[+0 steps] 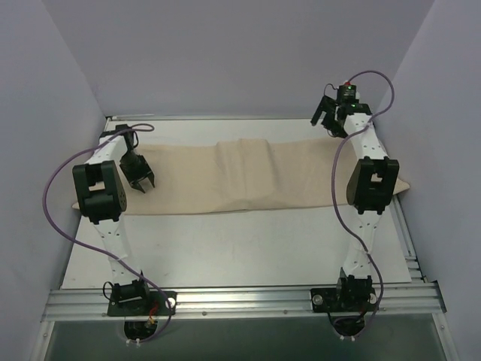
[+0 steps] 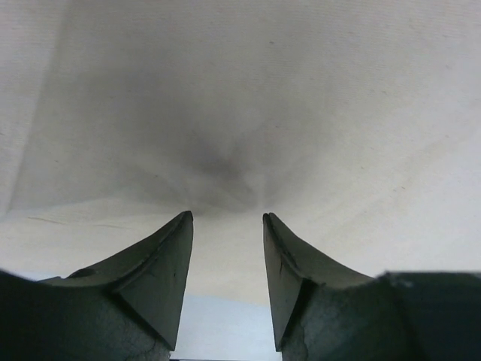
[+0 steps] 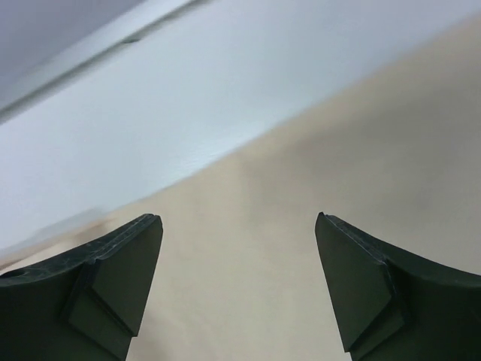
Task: Open and lay out the surgical kit
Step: Open the surgical kit at the center of the board.
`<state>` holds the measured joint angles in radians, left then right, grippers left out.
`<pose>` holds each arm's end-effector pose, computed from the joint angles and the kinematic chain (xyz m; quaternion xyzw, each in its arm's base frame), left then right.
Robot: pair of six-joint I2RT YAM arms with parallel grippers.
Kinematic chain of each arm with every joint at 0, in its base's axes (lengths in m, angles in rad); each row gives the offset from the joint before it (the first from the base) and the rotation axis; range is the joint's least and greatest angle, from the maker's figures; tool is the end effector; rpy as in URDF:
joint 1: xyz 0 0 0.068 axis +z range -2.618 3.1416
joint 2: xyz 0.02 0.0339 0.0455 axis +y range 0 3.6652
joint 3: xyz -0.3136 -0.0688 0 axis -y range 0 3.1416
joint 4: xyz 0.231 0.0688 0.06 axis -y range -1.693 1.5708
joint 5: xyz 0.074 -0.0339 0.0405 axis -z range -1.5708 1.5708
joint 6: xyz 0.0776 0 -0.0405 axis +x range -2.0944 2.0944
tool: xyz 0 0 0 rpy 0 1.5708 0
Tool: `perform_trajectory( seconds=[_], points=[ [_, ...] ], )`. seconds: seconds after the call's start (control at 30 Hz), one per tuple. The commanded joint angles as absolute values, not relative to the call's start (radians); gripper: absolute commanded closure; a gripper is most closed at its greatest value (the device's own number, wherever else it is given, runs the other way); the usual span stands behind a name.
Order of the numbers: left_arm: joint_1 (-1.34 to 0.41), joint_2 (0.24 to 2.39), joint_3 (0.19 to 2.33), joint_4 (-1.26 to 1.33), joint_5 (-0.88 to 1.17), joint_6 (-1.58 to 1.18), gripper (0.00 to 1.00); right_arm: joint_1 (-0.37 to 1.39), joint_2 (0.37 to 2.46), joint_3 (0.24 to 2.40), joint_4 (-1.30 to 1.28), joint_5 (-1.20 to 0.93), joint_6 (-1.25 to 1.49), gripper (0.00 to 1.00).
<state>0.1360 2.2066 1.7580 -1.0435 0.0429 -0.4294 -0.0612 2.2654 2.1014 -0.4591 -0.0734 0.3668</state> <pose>0.4486 0.0580 0.1686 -0.2779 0.9596 -0.0270 0.0358 0.5806 -0.0299 0.2876 0.1725 0.8725 0.1017 0.4457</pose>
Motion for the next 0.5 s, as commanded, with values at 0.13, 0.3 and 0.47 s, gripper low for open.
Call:
perform_trajectory(
  seconds=[0.13,0.3,0.47],
  points=[
    [0.098,2.137,1.787,-1.026,0.118,-0.443,0.51,0.073,2.382,2.186,-0.252,-0.365,0.624,0.26],
    [0.078,2.137,1.798,-1.025,0.144,-0.449,0.56,0.138,2.401,2.233,-0.275,-0.347,0.502,0.25],
    [0.061,2.143,1.812,-1.035,0.167,-0.465,0.59,0.244,2.404,2.260,-0.269,-0.318,0.390,0.40]
  ],
)
